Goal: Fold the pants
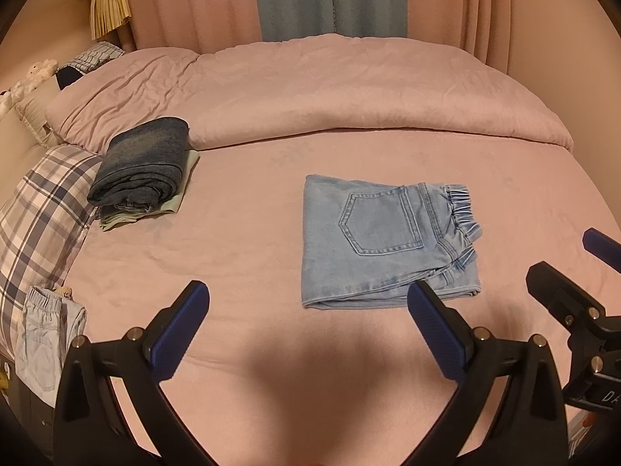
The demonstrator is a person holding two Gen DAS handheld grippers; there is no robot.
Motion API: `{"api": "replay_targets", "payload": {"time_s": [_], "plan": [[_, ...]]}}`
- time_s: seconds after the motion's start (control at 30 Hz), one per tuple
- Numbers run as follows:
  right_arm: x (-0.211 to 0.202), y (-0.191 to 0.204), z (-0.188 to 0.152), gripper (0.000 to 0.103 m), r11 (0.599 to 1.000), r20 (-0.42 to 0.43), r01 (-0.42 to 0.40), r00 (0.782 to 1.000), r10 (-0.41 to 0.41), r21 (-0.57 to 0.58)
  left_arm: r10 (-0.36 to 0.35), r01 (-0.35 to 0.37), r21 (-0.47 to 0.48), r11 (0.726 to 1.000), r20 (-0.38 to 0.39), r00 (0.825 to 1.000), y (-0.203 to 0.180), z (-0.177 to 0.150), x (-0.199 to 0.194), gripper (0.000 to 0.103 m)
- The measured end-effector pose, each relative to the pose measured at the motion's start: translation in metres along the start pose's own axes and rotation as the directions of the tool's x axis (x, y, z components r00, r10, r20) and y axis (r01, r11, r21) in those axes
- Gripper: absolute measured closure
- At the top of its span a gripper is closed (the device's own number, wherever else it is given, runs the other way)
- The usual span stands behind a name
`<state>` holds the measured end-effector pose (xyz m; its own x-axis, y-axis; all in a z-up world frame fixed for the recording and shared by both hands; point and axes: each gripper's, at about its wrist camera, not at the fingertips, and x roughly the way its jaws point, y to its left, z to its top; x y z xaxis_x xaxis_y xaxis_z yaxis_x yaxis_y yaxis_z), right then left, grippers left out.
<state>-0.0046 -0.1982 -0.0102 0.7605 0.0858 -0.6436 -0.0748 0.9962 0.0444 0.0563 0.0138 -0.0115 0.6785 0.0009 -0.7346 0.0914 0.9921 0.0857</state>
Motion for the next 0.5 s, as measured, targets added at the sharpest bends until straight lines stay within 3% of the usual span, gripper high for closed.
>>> {"api": "replay_targets", "payload": {"time_s": [0.5], "plan": [[0.0031,-0.0023,0.0014,0.001,1.0,-0.003,-0.001,1.0,0.001,-0.001,-0.008,0.008,0.005,1.0,-0.004,1.0,-0.0036,0.0002,0.0017,0.001]]}}
